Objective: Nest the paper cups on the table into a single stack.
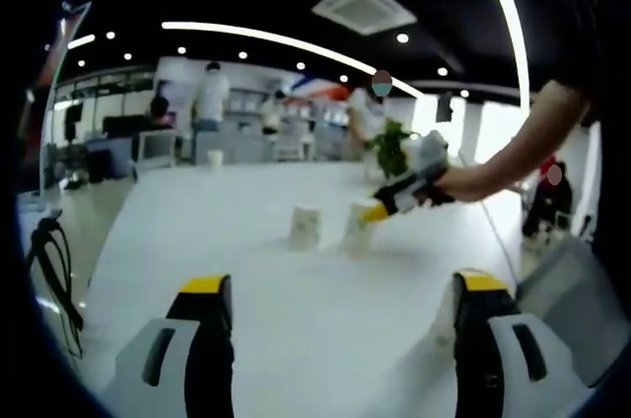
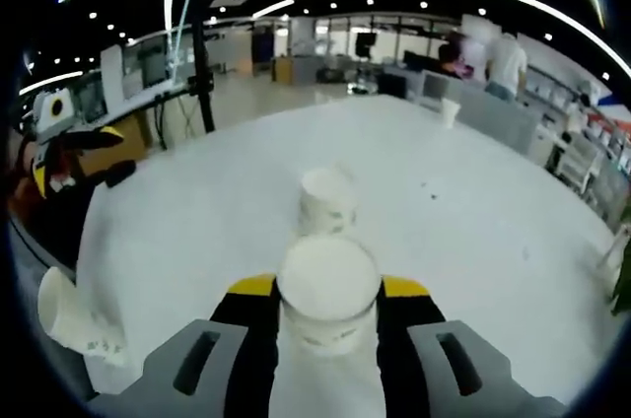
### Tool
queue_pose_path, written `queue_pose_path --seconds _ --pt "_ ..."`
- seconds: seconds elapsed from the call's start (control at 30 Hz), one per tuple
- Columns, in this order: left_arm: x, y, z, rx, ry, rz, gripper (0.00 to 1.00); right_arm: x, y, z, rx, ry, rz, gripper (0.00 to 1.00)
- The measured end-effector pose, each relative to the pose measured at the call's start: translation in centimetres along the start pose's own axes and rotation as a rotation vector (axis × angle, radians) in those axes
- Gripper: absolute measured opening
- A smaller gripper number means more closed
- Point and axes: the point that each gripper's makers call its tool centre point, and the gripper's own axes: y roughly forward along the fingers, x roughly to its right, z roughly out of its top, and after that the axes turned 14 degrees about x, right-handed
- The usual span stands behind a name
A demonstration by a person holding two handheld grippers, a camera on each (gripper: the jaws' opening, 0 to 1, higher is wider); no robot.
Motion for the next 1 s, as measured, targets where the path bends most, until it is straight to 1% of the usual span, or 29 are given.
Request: queue_pose_path --seconds 0.2,0.37,0.53,0.67,0.77,0.87,1.0 --pt "0.4 0.2 0.6 0.004 0.004 -0.013 0.91 -0.6 -1.4 1.1 0.025 0.012 0.0 0.35" --pt "0.3 0.4 0.8 0.0 0.011 -0.024 0.91 -1.1 -2.6 2.3 0.057 -0.003 -0.002 0.35" --pt "0.3 0.6 1.9 0.019 0.024 -0.024 0.92 -1.5 -3.8 3.6 0.09 0.007 -0.008 0.35" --pt "0.6 0.8 2.0 0.013 0.027 -0.039 0.91 -1.9 -5.1 5.2 0.138 0.028 -0.011 0.35" --pt "0.9 0.8 2.1 0.017 0.024 -0.046 0.91 -2.3 -6.2 6.7 0.185 0.041 -0.017 0.35" --pt "1.3 0.8 2.0 0.002 0.032 -0.068 0.91 -2.8 -7.2 7.7 0.209 0.038 -0.015 0.35" --pt "1.6 0.7 2.4 0.003 0.043 -0.082 0.91 -3.4 -8.4 8.1 0.22 0.039 -0.014 0.35"
